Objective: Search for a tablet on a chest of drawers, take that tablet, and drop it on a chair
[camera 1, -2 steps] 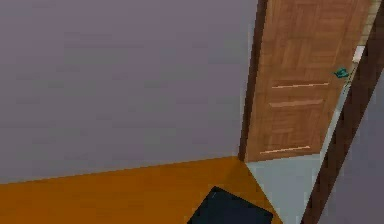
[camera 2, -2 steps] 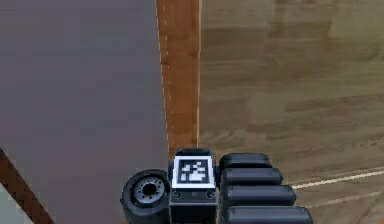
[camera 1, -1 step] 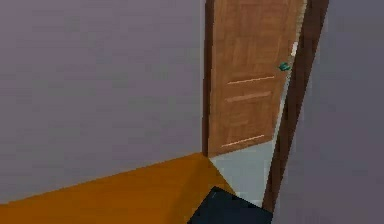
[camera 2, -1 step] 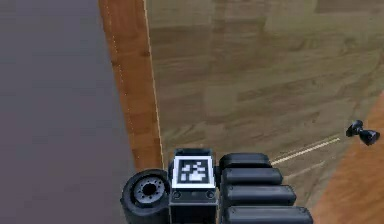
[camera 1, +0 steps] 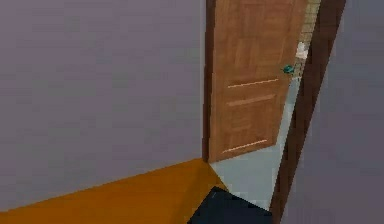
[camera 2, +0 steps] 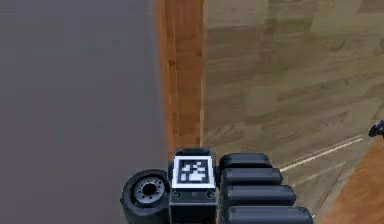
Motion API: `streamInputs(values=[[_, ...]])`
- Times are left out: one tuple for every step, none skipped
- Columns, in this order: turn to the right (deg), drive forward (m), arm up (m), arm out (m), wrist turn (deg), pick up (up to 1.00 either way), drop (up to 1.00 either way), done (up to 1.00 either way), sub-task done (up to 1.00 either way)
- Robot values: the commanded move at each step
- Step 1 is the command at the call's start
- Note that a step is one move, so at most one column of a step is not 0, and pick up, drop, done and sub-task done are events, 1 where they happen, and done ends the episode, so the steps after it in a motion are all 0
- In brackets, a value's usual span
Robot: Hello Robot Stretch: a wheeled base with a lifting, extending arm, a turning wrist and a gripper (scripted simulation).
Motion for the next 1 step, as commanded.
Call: streamInputs(values=[[3.0, 0.0, 0.0, 0.0, 0.0, 0.0, 0.0, 0.0, 0.0]])
